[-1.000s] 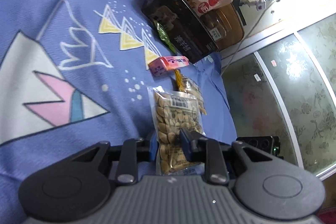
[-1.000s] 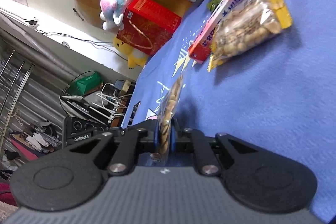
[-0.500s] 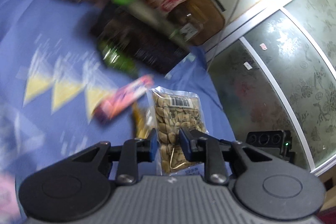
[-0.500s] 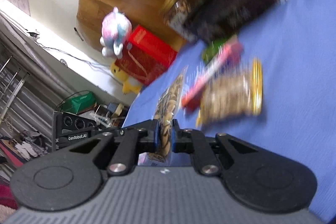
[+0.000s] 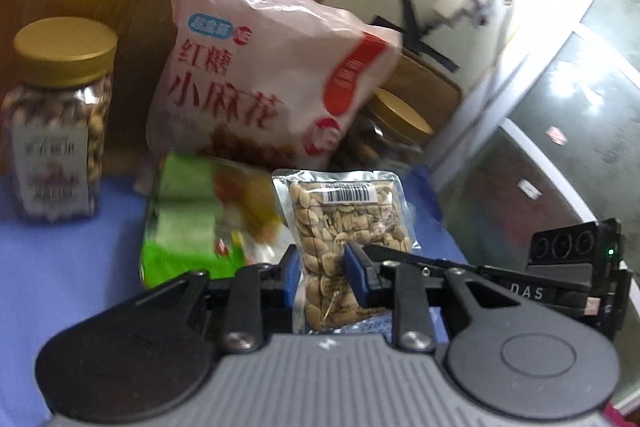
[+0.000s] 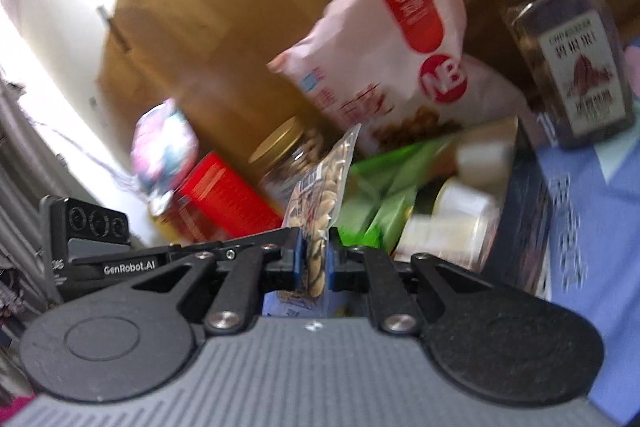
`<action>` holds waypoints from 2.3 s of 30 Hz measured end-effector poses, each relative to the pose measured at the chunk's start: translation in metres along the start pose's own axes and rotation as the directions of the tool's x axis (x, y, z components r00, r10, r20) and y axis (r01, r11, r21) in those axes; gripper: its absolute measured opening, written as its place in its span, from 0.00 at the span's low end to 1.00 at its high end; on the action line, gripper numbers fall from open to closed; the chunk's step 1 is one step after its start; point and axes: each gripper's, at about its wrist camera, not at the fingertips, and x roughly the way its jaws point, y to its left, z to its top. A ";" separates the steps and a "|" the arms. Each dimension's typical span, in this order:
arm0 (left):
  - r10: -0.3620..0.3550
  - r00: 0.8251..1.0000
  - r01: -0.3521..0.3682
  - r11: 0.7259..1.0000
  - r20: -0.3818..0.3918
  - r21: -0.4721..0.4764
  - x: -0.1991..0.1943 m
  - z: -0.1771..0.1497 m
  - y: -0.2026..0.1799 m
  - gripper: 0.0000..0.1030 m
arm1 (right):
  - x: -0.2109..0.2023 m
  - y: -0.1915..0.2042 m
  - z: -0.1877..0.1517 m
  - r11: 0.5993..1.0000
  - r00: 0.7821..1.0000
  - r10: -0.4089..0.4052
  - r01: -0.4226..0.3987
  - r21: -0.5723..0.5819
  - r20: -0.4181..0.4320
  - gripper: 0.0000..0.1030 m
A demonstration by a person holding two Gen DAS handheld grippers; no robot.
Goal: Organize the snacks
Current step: 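Carry the seed bag over the tin and open the left tool, then move the left tool to the yellow-edged nut bag and grasp it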
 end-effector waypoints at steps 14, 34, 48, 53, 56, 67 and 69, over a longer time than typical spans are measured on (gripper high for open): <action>0.125 0.990 -0.122 0.992 -0.069 0.039 0.052 -0.002 0.024 0.22 | 0.056 0.008 0.004 0.909 0.952 -0.293 0.249 -0.334 -0.086 0.27; 0.220 0.966 -0.215 0.975 -0.134 0.051 0.058 -0.027 -0.014 0.15 | 0.060 -0.002 0.013 0.825 0.916 -0.382 0.277 -0.493 -0.125 0.34; 0.198 0.980 -0.197 0.974 0.005 0.107 -0.008 -0.029 -0.030 0.24 | -0.020 0.032 0.006 0.813 0.931 -0.348 0.359 -0.458 0.112 0.45; 0.152 0.988 -0.151 0.987 -0.029 0.047 -0.045 -0.062 -0.014 0.25 | -0.055 0.027 -0.029 0.913 0.976 -0.216 0.216 -0.346 0.041 0.45; 0.121 0.991 -0.120 0.993 -0.059 0.008 -0.063 -0.092 -0.001 0.25 | -0.060 0.013 -0.062 0.962 0.987 -0.160 0.148 -0.231 -0.034 0.45; -0.028 0.991 0.026 1.000 -0.132 -0.016 -0.083 -0.174 -0.019 0.32 | -0.072 -0.002 -0.141 0.994 0.990 -0.098 0.103 0.043 -0.103 0.46; -0.018 0.991 0.014 0.999 -0.129 -0.029 -0.076 -0.177 -0.021 0.39 | -0.074 0.000 -0.147 0.993 0.991 -0.091 0.098 0.071 -0.094 0.46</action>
